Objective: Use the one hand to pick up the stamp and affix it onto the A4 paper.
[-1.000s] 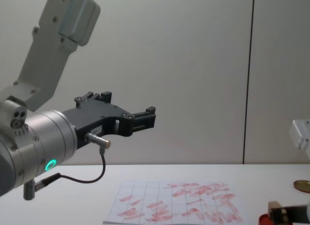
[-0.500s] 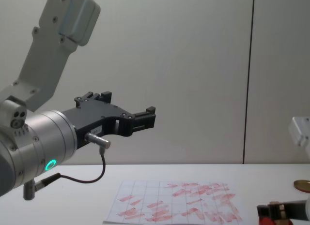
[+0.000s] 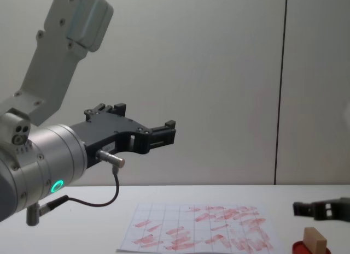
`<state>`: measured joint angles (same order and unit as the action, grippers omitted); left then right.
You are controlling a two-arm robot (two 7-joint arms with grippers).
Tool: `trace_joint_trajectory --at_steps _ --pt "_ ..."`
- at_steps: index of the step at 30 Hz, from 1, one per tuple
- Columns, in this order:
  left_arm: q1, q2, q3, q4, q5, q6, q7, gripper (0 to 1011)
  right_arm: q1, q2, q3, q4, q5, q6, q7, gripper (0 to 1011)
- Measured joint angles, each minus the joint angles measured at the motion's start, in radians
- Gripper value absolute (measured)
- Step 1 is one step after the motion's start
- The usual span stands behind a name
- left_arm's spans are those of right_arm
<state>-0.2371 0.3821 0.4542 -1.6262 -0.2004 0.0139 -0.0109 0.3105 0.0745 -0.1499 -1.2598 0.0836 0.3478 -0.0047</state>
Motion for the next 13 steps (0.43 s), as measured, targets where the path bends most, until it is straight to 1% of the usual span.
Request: trace_joint_trajectory --at_steps 2,7,13 --pt "0.000 0.000 0.000 0.000 0.000 0.000 0.000 993 -0.018 0.007 0.004 -0.034 0.002 -0.005 0.001 1001" --pt "0.000 0.000 0.000 0.000 0.000 0.000 0.000 993 -0.047 0.018 0.011 -0.088 0.006 -0.013 0.005 1001" --pt "0.000 0.000 0.000 0.000 0.000 0.000 0.000 993 -0.066 0.026 0.015 -0.123 0.009 -0.019 0.007 1001"
